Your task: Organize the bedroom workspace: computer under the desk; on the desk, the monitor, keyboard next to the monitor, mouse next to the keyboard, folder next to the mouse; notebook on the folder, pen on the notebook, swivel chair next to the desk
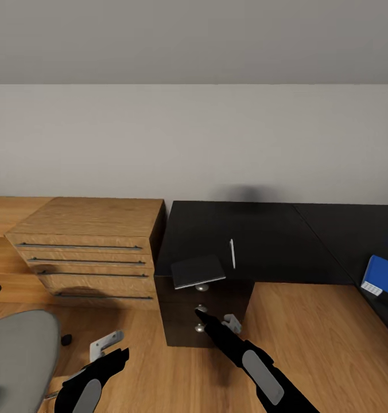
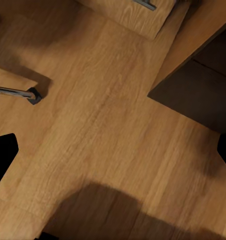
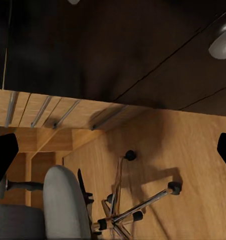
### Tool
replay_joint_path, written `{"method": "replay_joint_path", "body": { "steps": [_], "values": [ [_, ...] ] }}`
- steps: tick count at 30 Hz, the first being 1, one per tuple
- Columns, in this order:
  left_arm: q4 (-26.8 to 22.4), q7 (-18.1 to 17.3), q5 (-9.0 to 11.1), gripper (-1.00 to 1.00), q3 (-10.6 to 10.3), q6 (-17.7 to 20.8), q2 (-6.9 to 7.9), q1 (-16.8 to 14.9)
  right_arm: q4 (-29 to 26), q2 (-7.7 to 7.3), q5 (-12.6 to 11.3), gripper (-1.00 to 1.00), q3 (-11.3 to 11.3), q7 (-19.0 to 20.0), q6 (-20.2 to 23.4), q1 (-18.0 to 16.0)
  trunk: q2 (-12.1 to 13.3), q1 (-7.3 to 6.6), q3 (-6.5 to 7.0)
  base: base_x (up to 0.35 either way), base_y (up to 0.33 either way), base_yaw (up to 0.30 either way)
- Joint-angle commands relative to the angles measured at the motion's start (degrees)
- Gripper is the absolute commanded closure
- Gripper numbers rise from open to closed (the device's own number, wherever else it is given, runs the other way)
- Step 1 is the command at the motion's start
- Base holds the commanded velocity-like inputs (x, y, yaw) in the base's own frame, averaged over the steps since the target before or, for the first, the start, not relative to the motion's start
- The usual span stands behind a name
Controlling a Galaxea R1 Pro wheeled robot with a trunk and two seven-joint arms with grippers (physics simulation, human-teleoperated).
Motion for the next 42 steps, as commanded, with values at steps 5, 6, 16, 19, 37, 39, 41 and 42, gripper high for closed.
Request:
{"method": "replay_joint_path", "body": {
  "steps": [5,6,16,19,37,39,41,42],
  "values": [
    [0.02,0.56,0.60,-1.00,-0.14,0.03,0.06,-0.04,-0.70,-0.37,0.06,-1.00,5.34,8.02,0.01,-0.05,-0.03,0.00,-0.05,0.000,0.000,0.009],
    [0.04,0.56,0.61,-1.00,-0.14,0.03,0.06,-0.04,-0.74,-0.40,0.08,-1.00,5.85,9.79,0.00,-0.04,-0.03,0.00,-0.05,0.000,0.000,0.002],
    [0.72,0.49,0.62,-1.00,-0.40,-0.01,0.04,-0.04,-0.72,-0.97,0.02,-1.00,6.72,14.82,-0.09,-0.04,-0.03,0.00,-0.05,0.000,0.000,0.000],
    [0.90,0.41,0.58,-1.00,-0.47,-0.05,-0.01,-0.04,-0.77,-0.80,-0.07,-1.00,6.68,17.74,-0.07,-0.03,-0.03,0.00,-0.05,0.000,0.000,0.000],
    [1.24,0.38,0.53,-1.00,-0.50,-0.13,-0.15,-0.04,-3.04,5.92,-14.99,-1.00,2.21,6.39,1.29,-1.05,-0.03,0.00,-0.05,0.000,0.000,0.000],
    [1.23,0.38,0.52,-1.00,-0.50,-0.14,-0.18,-0.04,-2.69,5.92,-15.16,-1.00,2.19,6.29,0.13,-1.06,-0.03,0.00,-0.05,0.000,0.000,0.000],
    [1.23,0.38,0.52,-1.00,-0.50,-0.16,-0.19,-0.04,-2.51,5.93,-15.24,-1.00,2.18,6.23,-0.73,-1.07,-0.03,0.00,-0.05,0.000,0.000,0.000],
    [1.23,0.38,0.52,-1.00,-0.50,-0.17,-0.20,-0.04,-2.44,5.95,-15.28,-1.00,2.17,6.23,-1.08,-1.07,-0.03,0.00,-0.05,0.000,0.000,0.000]
  ]
}}
